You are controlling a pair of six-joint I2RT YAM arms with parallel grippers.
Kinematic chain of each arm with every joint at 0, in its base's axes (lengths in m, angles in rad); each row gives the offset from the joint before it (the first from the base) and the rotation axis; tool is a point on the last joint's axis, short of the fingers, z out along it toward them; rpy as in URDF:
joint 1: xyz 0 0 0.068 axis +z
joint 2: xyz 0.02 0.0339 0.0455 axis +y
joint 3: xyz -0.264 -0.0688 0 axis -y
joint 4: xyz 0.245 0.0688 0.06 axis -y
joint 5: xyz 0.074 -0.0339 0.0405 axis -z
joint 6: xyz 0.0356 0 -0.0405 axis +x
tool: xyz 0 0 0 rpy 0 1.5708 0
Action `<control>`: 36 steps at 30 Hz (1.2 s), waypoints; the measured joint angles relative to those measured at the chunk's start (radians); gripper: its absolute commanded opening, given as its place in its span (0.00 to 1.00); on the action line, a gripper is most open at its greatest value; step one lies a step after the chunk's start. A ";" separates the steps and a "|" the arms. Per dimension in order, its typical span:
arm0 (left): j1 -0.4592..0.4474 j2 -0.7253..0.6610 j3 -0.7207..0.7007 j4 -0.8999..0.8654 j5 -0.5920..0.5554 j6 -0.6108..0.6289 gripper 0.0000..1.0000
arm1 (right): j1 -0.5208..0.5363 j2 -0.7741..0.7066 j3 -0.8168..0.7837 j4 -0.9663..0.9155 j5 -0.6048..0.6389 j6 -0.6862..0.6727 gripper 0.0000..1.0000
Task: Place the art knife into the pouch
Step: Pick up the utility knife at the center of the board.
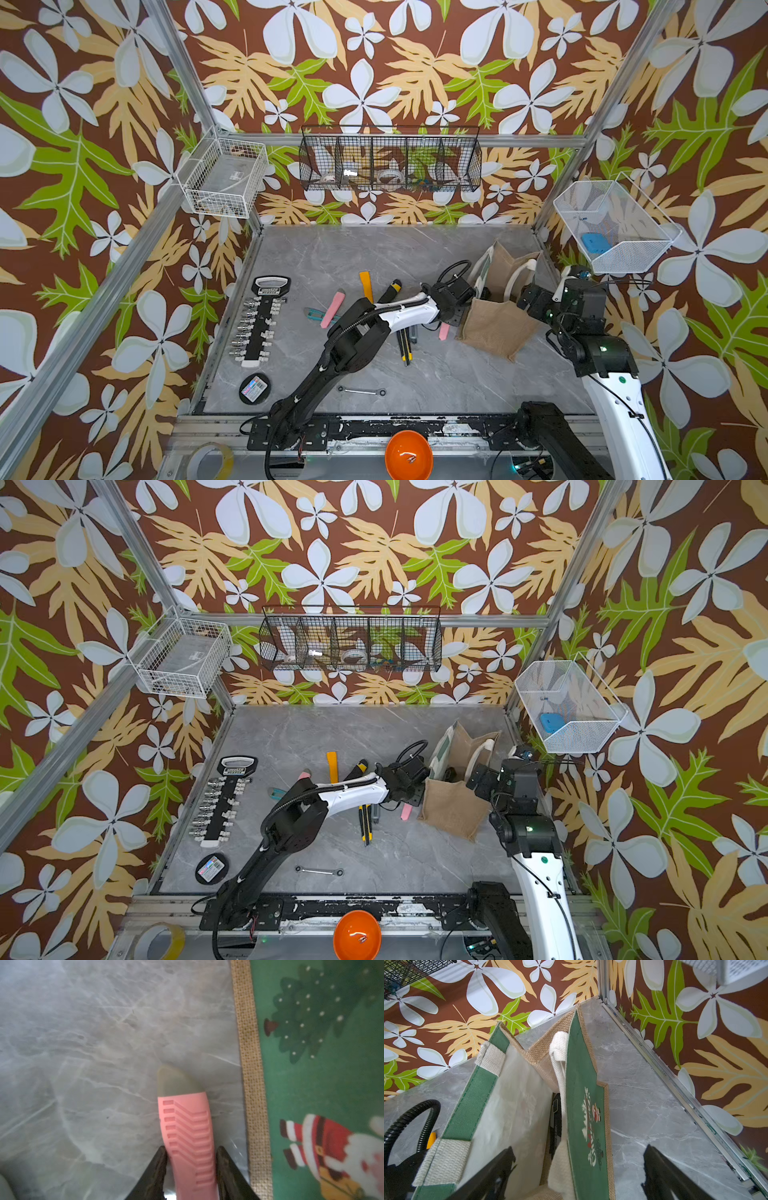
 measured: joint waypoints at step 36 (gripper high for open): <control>0.060 -0.021 -0.003 0.012 0.018 0.003 0.29 | 0.000 0.006 -0.019 0.023 -0.047 0.012 0.97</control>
